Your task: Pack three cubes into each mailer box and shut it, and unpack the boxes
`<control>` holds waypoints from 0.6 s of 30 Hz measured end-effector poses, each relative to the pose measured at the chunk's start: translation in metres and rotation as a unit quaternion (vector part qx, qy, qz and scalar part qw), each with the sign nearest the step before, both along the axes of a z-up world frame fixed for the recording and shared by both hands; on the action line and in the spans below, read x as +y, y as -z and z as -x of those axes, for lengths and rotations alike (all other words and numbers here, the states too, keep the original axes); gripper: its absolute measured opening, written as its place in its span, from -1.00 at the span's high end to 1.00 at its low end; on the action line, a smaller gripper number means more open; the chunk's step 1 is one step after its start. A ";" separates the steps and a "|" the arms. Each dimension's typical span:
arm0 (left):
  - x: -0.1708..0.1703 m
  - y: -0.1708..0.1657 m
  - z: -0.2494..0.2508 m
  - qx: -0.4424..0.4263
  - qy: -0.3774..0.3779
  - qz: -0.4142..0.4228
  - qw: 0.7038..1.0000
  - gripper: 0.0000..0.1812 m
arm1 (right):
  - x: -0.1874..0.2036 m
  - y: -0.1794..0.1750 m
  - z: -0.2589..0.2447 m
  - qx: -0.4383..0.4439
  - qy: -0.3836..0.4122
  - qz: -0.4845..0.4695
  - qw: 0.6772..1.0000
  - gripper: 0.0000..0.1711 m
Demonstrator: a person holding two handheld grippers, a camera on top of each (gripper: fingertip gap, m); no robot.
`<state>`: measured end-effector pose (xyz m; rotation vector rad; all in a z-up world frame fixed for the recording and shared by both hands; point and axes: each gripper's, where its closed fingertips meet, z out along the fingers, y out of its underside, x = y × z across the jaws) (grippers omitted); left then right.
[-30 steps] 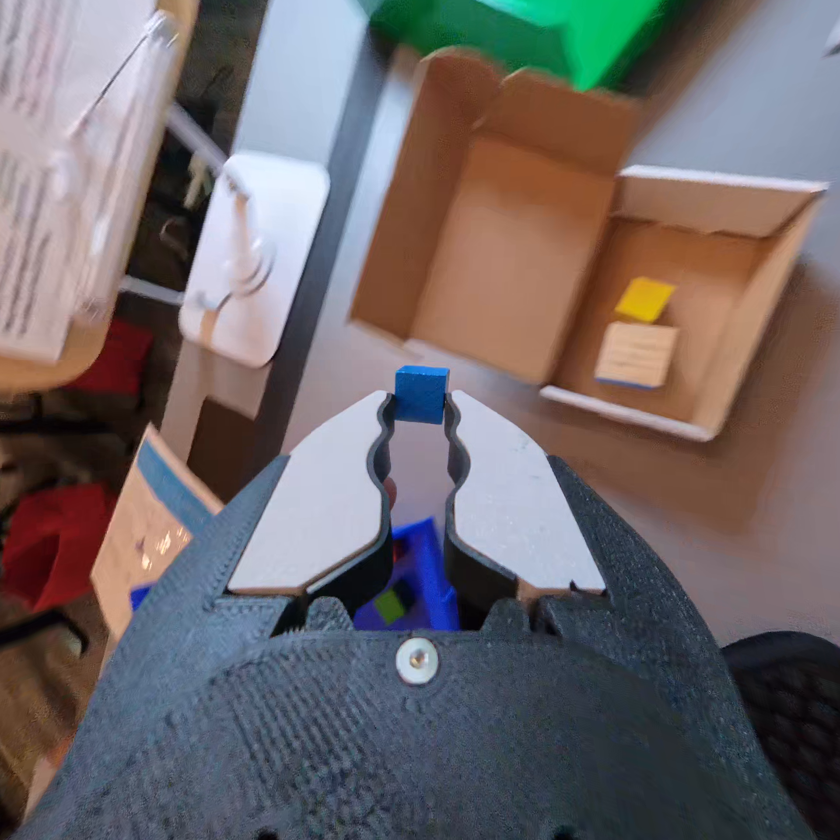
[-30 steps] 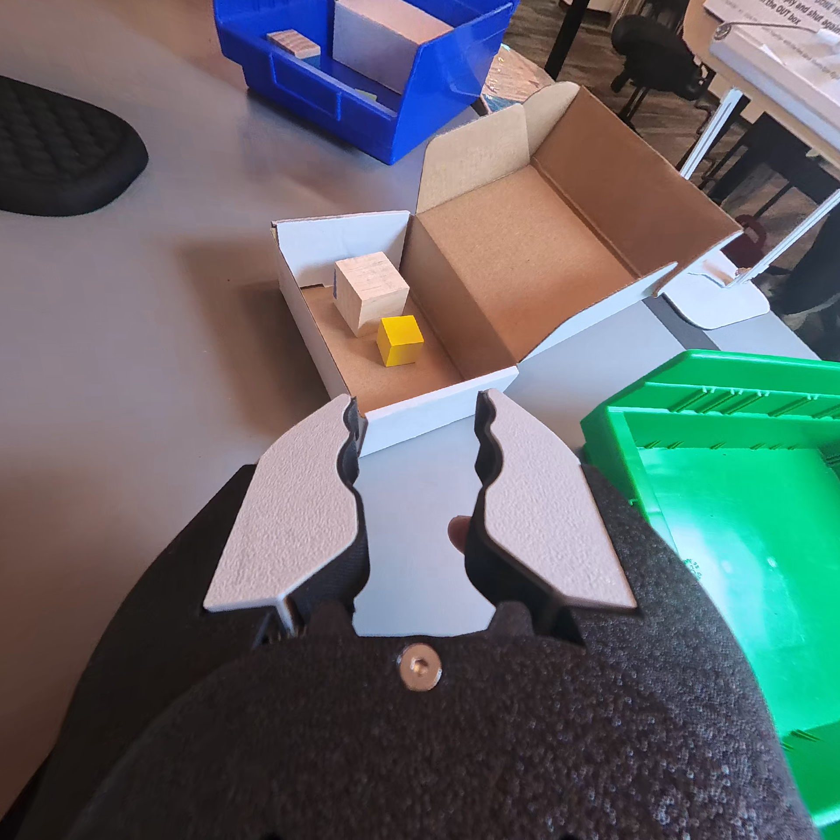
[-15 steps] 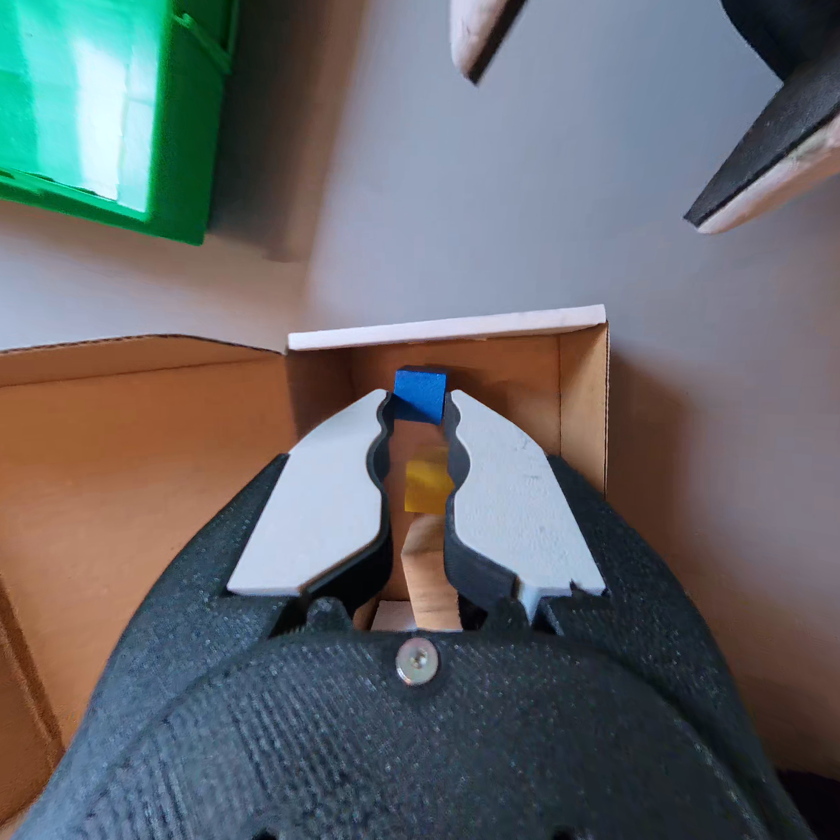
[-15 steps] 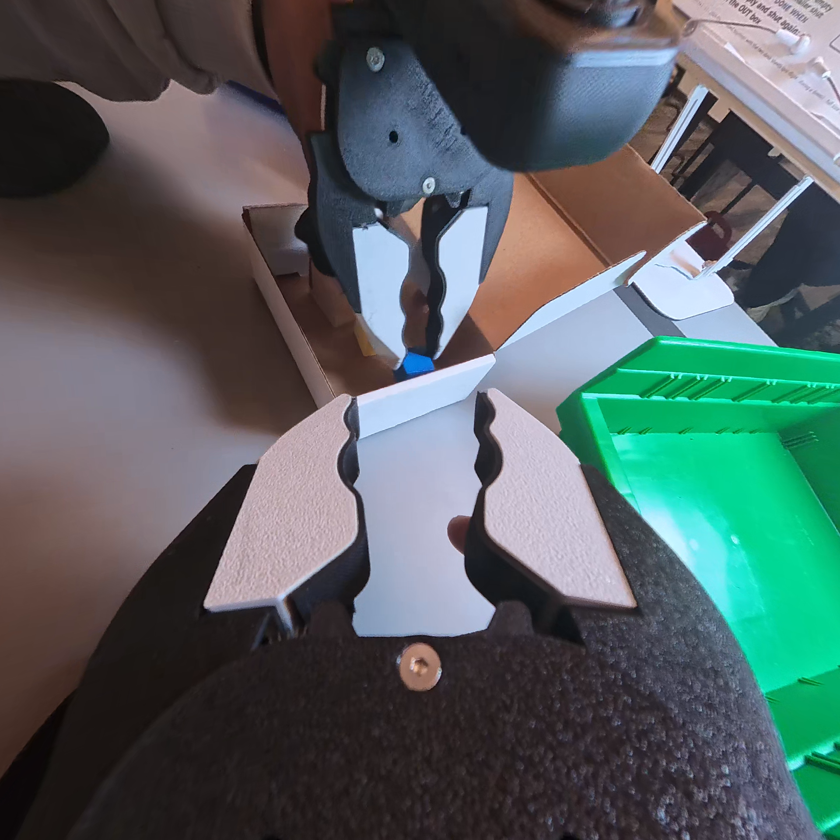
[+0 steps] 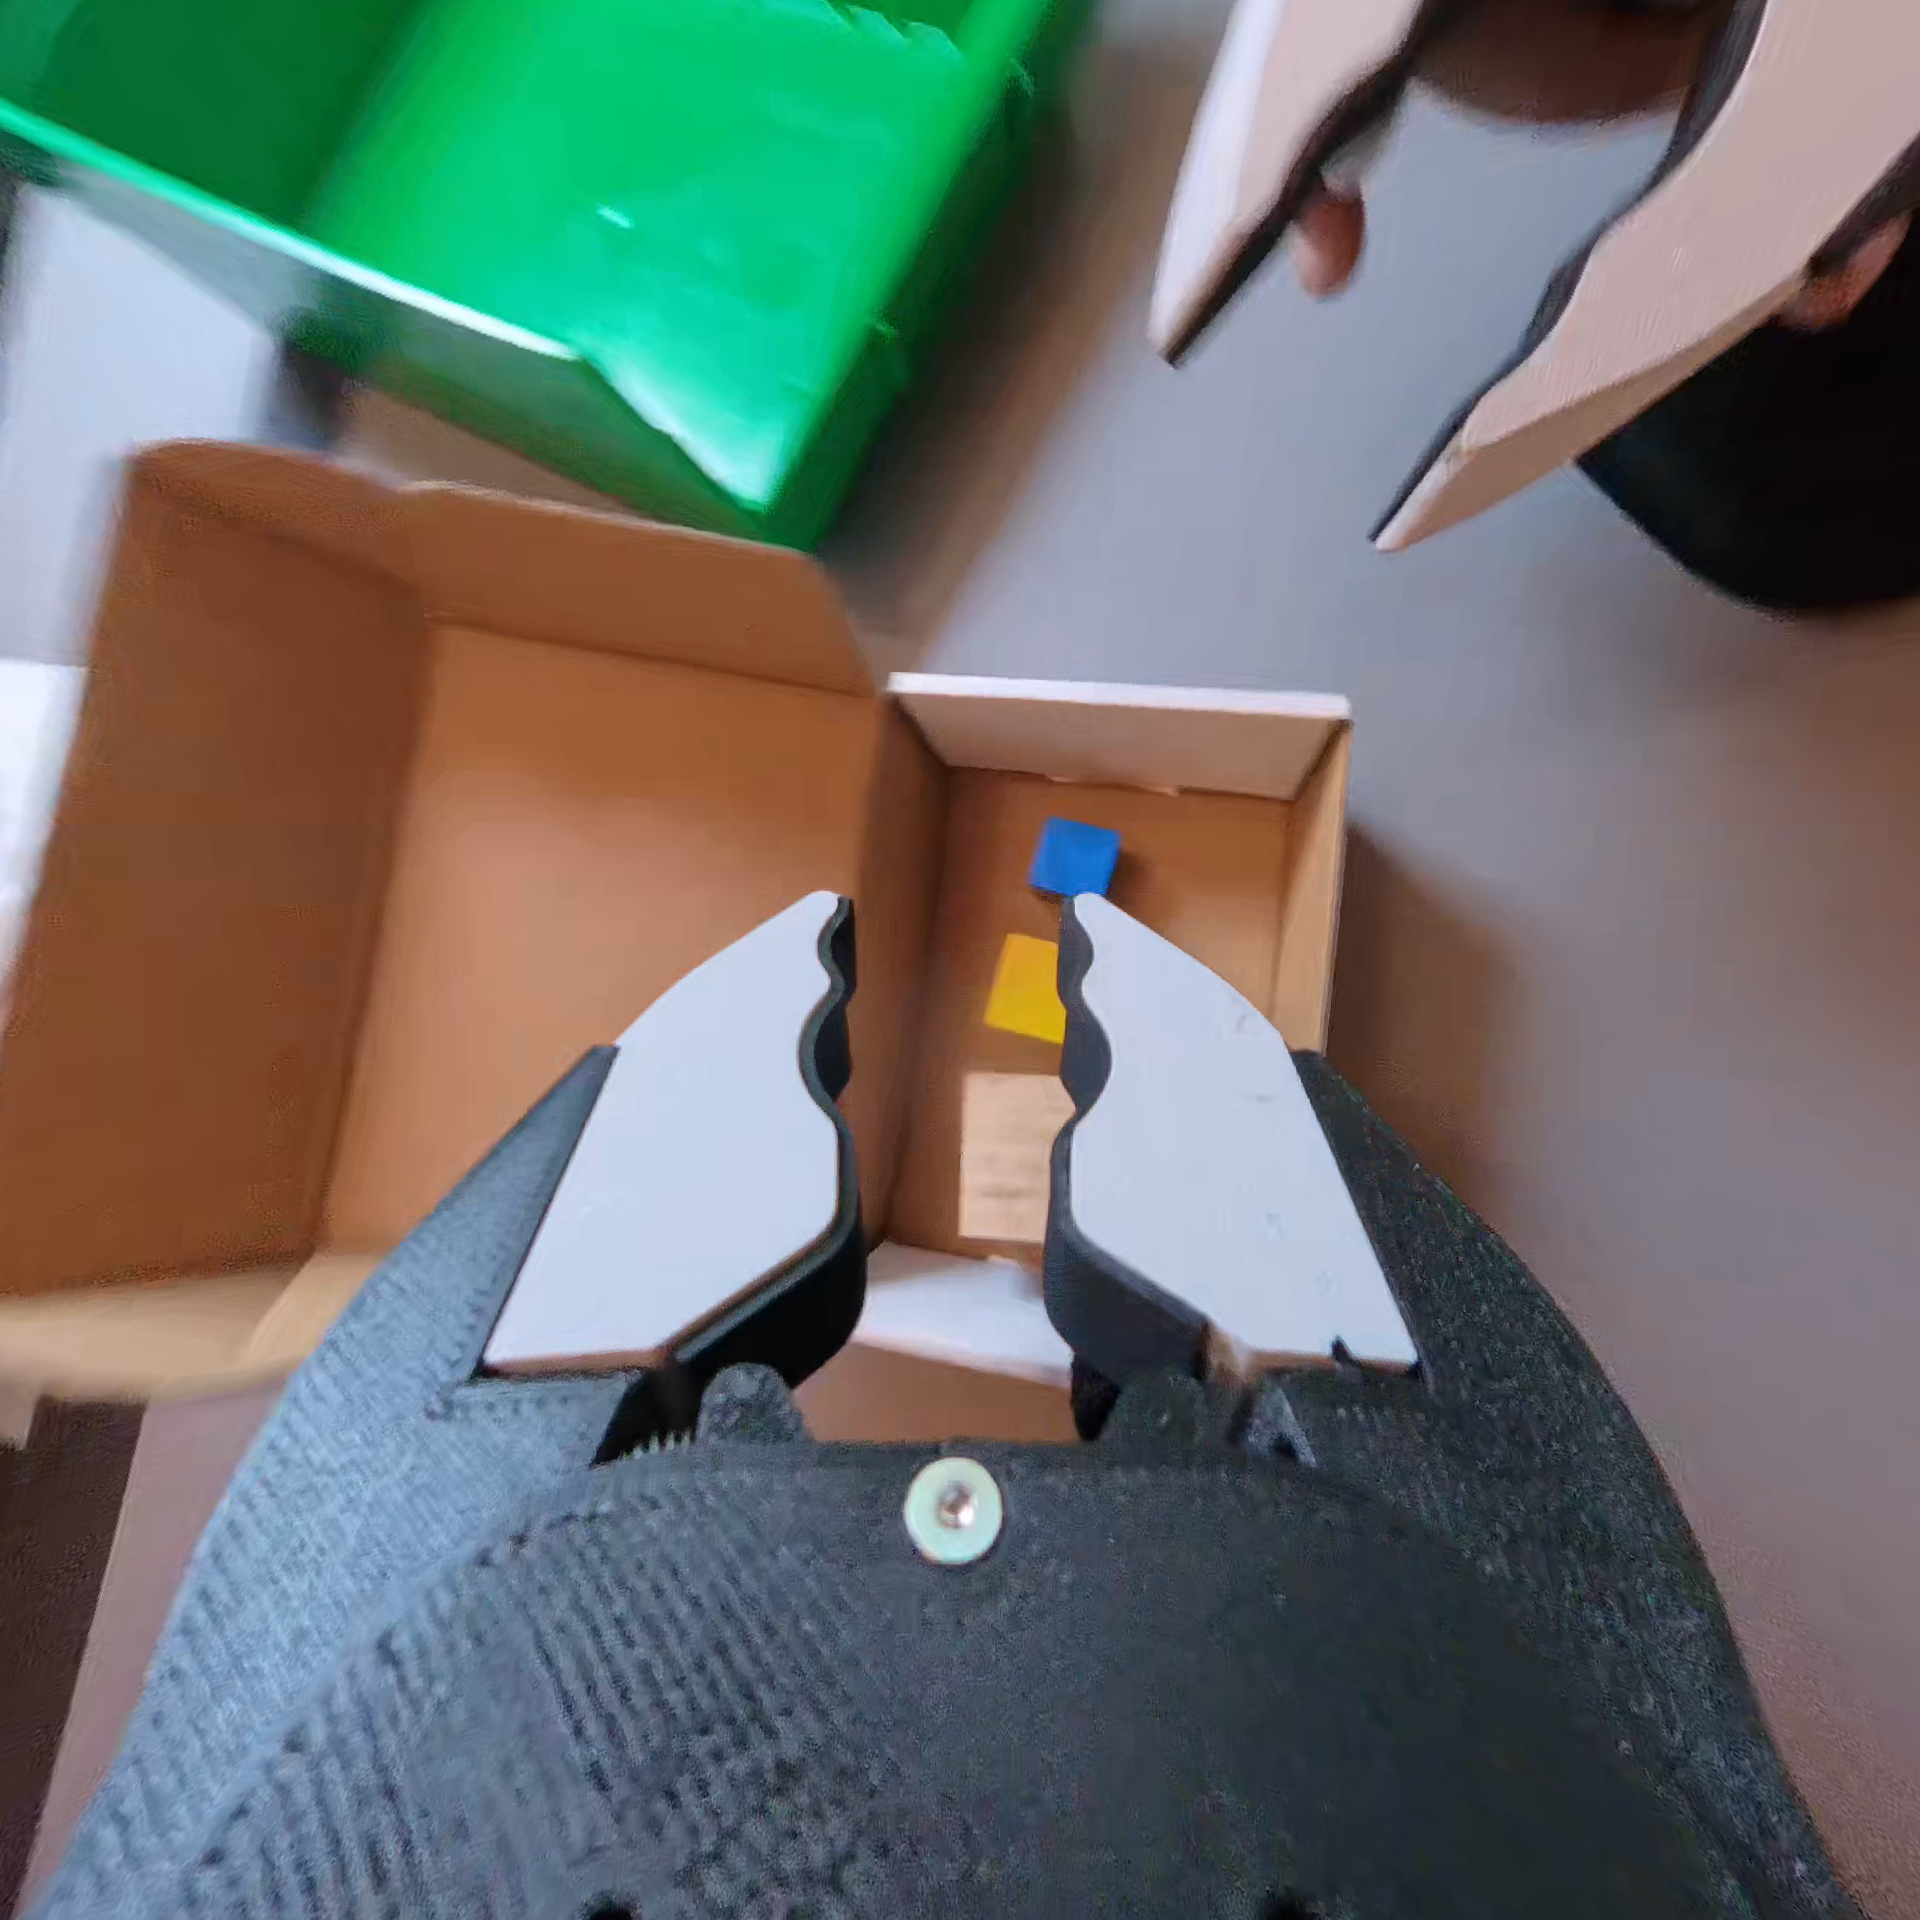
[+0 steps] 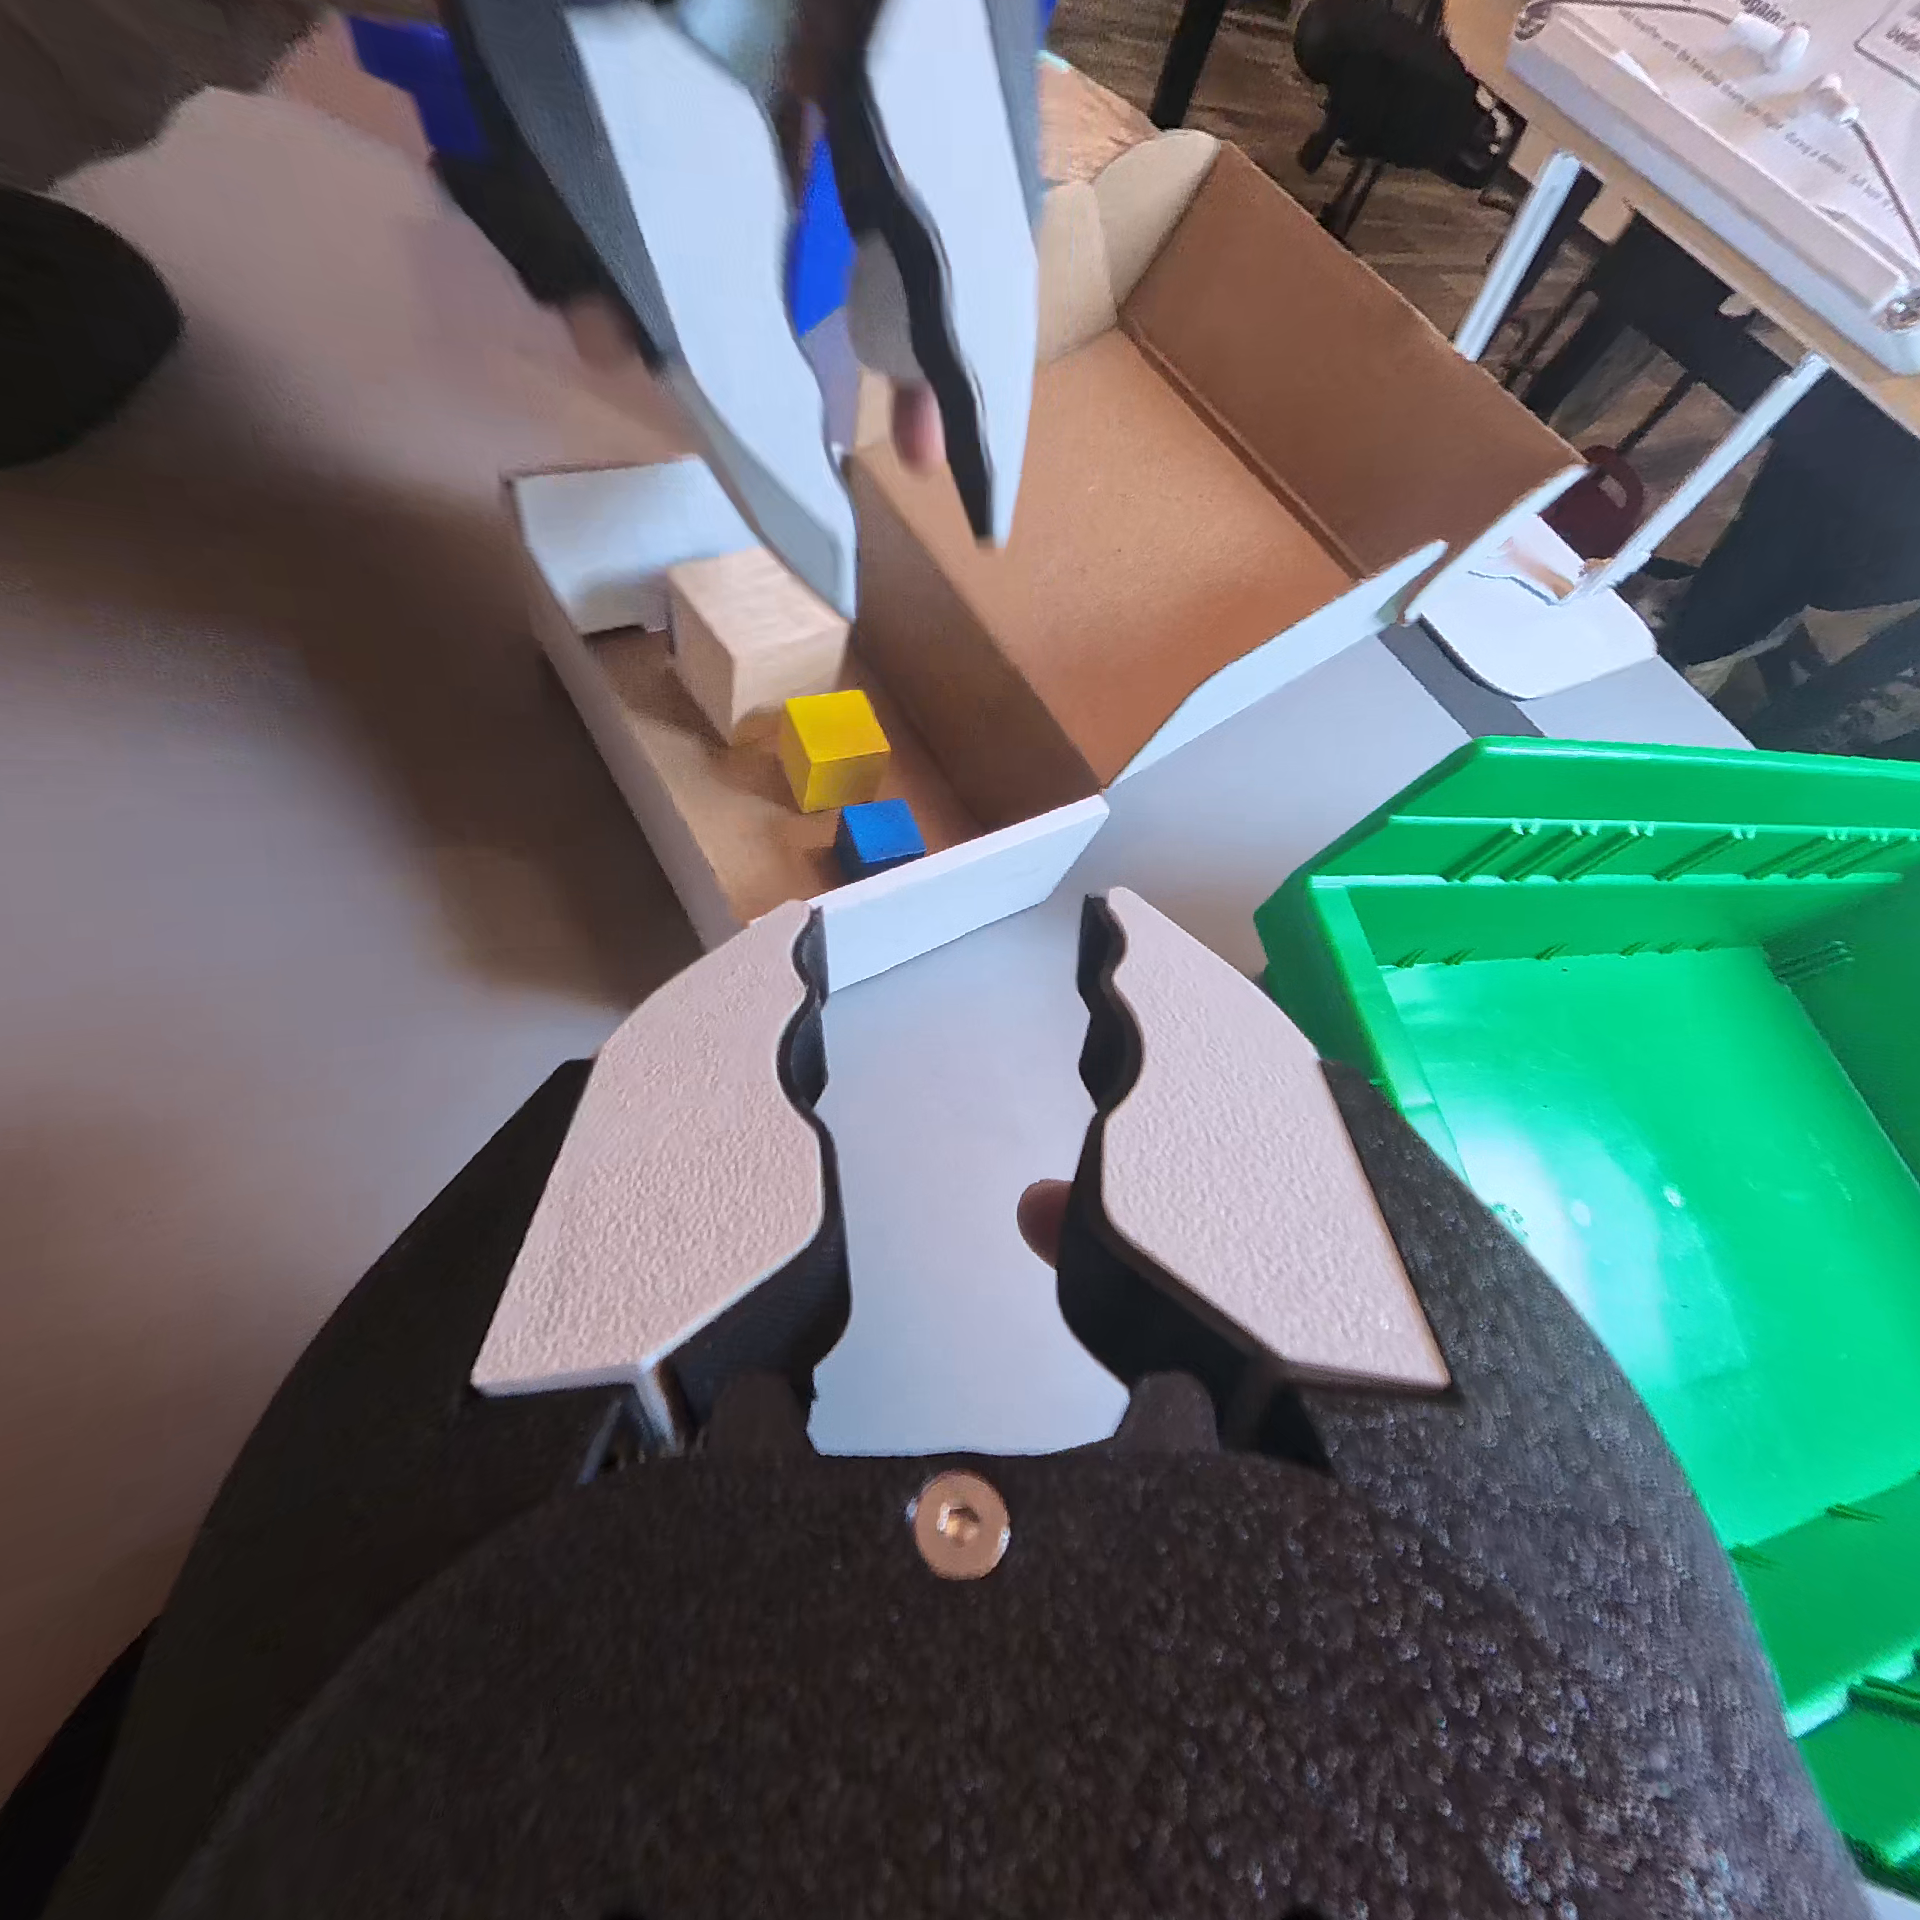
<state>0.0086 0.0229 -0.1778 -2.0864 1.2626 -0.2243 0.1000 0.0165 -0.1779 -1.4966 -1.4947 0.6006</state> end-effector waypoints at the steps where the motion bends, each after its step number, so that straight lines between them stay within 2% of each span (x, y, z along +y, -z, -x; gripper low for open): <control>1: 0.003 -0.016 0.013 -0.036 -0.034 -0.032 0.998 0.59 | 0.005 -0.001 0.000 0.005 0.015 0.002 1.000 0.49; 3: 0.006 -0.044 0.047 -0.118 -0.110 -0.089 0.983 0.59 | 0.017 -0.003 0.000 0.023 0.047 0.012 0.999 0.54; 5: 0.006 -0.061 0.084 -0.204 -0.191 -0.126 0.952 0.61 | 0.031 -0.005 0.002 0.045 0.076 0.035 0.996 0.58; 8: 0.004 -0.055 0.128 -0.297 -0.290 -0.119 0.902 0.64 | 0.050 -0.007 0.011 0.062 0.108 0.074 0.989 0.58; 10: 0.004 -0.043 0.132 -0.337 -0.310 -0.086 0.885 0.62 | 0.061 -0.010 0.024 0.065 0.121 0.087 0.987 0.56; 13: 0.012 -0.028 0.120 -0.355 -0.305 -0.042 0.883 0.59 | 0.074 -0.010 0.043 0.061 0.142 0.123 0.980 0.51; 16: 0.025 -0.017 0.113 -0.365 -0.314 -0.007 0.877 0.56 | 0.081 -0.012 0.063 0.091 0.147 0.189 0.967 0.57; 18: 0.027 -0.011 0.107 -0.359 -0.304 0.003 0.883 0.64 | 0.086 -0.012 0.068 0.113 0.160 0.217 0.956 0.67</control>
